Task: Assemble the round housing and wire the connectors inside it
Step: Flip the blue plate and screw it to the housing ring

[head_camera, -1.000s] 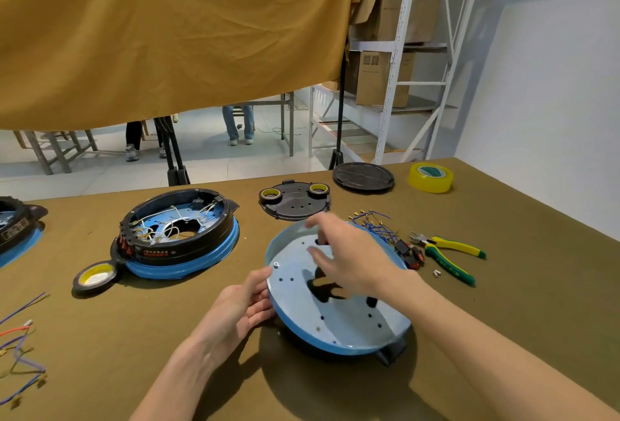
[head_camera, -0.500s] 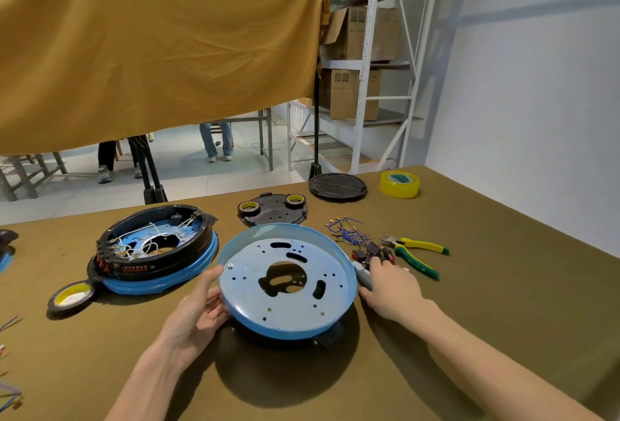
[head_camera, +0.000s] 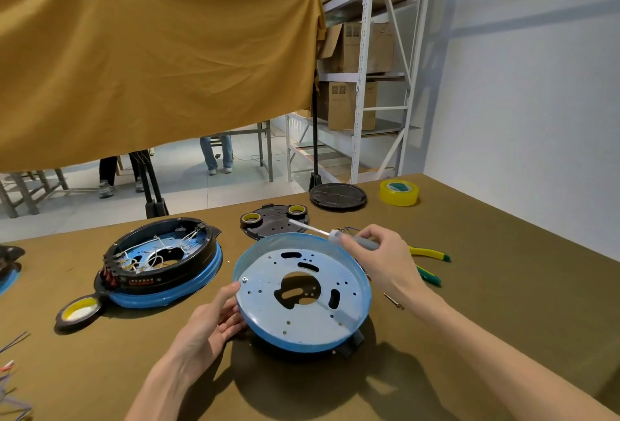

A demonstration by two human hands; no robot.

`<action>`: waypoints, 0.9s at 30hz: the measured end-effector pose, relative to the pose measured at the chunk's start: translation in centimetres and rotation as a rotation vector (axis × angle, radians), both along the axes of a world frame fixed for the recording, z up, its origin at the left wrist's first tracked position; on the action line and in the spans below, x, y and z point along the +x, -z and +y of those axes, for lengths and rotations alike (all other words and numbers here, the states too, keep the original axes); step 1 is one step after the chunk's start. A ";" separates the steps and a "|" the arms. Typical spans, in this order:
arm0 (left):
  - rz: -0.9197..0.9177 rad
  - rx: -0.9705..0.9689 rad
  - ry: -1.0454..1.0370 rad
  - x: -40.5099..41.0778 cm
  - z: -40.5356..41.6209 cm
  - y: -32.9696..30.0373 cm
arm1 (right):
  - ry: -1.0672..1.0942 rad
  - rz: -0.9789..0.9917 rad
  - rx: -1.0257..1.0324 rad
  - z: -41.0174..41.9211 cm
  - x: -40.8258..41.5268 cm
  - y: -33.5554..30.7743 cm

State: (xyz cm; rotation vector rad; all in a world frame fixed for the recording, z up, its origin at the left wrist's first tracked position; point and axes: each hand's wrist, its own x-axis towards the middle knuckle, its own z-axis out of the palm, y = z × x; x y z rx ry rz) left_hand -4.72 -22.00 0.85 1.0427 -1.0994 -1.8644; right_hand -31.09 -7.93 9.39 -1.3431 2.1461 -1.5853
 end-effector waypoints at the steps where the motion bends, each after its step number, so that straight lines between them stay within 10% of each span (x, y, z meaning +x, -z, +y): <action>1: -0.005 -0.004 0.004 0.0 0.0 0.0 | -0.044 0.019 0.018 -0.2 0.3 0.0; 27: 0.010 0.015 0.067 0.3 0.0 0.3 | -0.366 0.341 0.090 -2.1 2.2 -1.1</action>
